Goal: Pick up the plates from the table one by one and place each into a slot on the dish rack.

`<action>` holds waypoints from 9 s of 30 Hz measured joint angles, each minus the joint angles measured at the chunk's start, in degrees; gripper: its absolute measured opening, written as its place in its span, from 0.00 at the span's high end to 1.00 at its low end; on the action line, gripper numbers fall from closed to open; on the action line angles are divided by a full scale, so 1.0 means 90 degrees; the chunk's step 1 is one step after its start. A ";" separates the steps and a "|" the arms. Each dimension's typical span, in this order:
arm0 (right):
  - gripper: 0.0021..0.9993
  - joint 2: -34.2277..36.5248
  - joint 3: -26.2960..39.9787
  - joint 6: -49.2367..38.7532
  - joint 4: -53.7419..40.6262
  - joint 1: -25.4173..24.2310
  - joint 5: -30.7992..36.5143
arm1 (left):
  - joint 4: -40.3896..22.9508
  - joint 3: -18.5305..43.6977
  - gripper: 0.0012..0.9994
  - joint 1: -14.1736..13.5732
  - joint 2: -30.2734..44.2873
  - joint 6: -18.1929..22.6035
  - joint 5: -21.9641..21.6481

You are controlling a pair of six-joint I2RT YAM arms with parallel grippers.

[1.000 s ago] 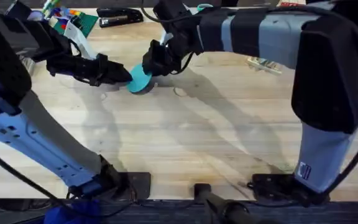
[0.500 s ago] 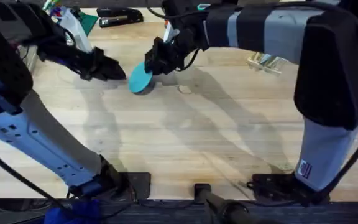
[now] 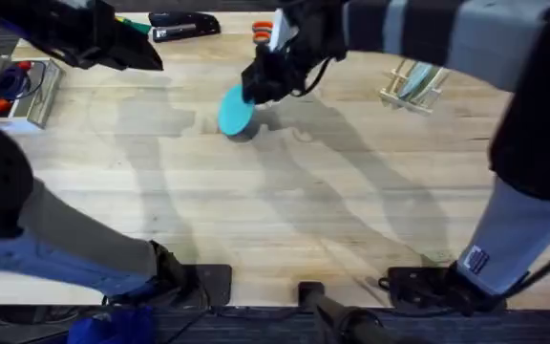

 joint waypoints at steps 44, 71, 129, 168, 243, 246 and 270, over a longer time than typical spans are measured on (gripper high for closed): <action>0.97 -0.4241 0.0000 -0.0751 -0.3463 -0.0122 0.4771 | -0.0680 0.0000 0.96 -0.3252 -0.2769 -0.0738 -0.2447; 0.97 -0.4410 0.0000 0.1401 -0.5007 -0.2069 0.4880 | -0.0507 0.0000 0.01 -0.3708 -0.2769 -0.0825 -0.2546; 0.97 -0.3461 0.0000 -0.0665 -0.4160 -0.3628 0.4861 | -0.0528 0.0000 0.01 -0.3708 -0.2769 -0.0825 -0.2546; 0.97 -0.2718 0.0000 -0.0814 -0.3617 -0.3851 0.4863 | -0.0528 0.0000 0.01 -0.3708 -0.2769 -0.0825 -0.2546; 0.97 -0.1843 0.0000 -0.0912 -0.2977 -0.4060 0.4813 | -0.0528 0.0000 0.01 -0.3708 -0.2769 -0.0827 -0.2546; 0.97 -0.1842 0.0000 -0.0912 -0.2984 -0.4060 0.4814 | -0.0528 0.0000 0.01 -0.3708 -0.2769 -0.0827 -0.2546; 0.97 -0.1818 0.0000 -0.0912 -0.3007 -0.4060 0.4709 | -0.0528 0.0000 0.01 -0.3708 -0.2769 -0.0826 -0.2546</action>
